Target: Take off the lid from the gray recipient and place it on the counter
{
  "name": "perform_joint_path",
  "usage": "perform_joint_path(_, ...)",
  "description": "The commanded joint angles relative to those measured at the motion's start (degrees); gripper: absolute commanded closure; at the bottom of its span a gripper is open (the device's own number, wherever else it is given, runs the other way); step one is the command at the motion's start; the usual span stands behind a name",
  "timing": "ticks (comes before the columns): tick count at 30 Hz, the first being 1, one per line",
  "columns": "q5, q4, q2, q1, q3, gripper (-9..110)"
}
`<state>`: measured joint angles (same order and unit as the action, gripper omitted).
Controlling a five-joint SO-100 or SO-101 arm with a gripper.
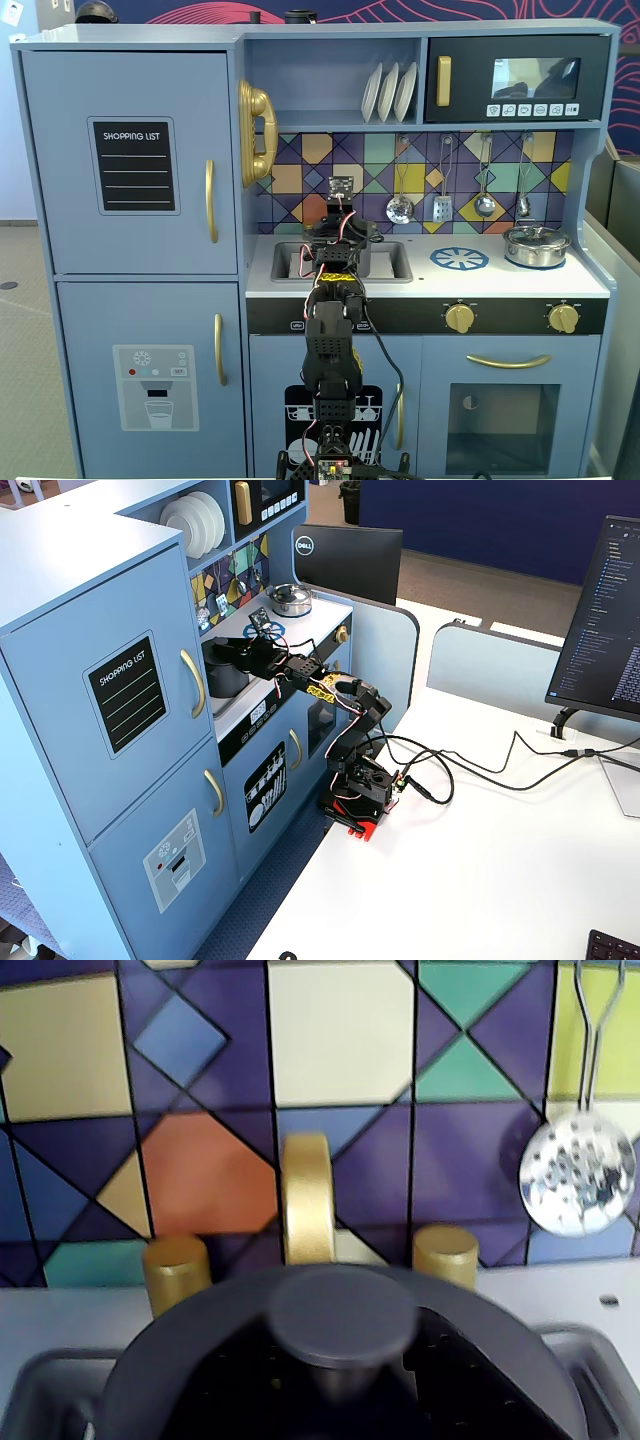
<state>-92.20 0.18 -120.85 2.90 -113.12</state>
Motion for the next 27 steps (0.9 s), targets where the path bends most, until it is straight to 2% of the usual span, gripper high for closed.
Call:
perform_joint_path(1, -0.8, -4.0, -0.2, -1.2, 5.3, 102)
perform_joint_path(11, -3.8, -3.8, -2.2, 1.0, 11.1, 102)
perform_joint_path(21, -3.3, -3.7, -3.2, 18.7, 9.1, 102)
perform_joint_path(27, -0.7, -8.2, -5.4, 27.2, 0.4, 102)
